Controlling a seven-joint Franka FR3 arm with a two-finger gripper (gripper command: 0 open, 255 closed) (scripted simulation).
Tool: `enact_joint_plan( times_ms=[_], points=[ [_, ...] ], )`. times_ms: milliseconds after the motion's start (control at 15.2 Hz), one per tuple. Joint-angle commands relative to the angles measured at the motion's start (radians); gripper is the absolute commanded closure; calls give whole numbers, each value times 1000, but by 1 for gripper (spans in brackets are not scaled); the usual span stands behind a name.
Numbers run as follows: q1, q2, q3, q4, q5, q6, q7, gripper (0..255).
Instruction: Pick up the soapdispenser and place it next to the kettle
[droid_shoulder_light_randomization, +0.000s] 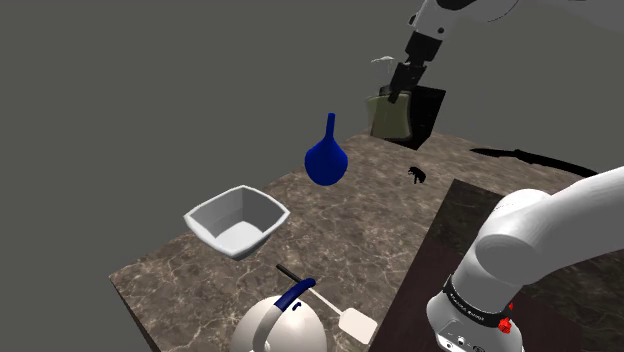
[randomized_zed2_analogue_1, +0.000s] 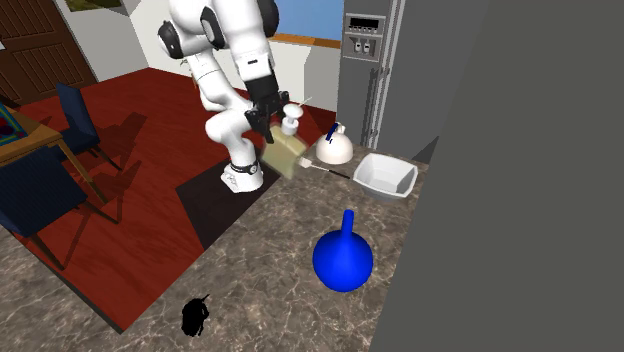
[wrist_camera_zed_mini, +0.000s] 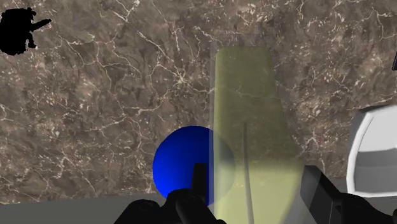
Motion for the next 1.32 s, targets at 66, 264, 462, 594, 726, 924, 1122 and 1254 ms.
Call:
enact_joint_plan(
  times_ms=[66,264,462,594,726,924,1122,1254],
  points=[
    [17,-24,71,-25,21,2,81,255],
    [36,-31,135,-39,45,10,154,255],
    [56,-28,199,-43,69,20,226,255],
    [70,-21,241,-41,85,27,274,255],
    [83,-9,282,-33,100,35,321,255],
    [103,18,343,-14,119,47,393,255],
    [121,53,405,15,135,58,464,255],
    [131,82,445,40,143,66,511,255]
  ],
)
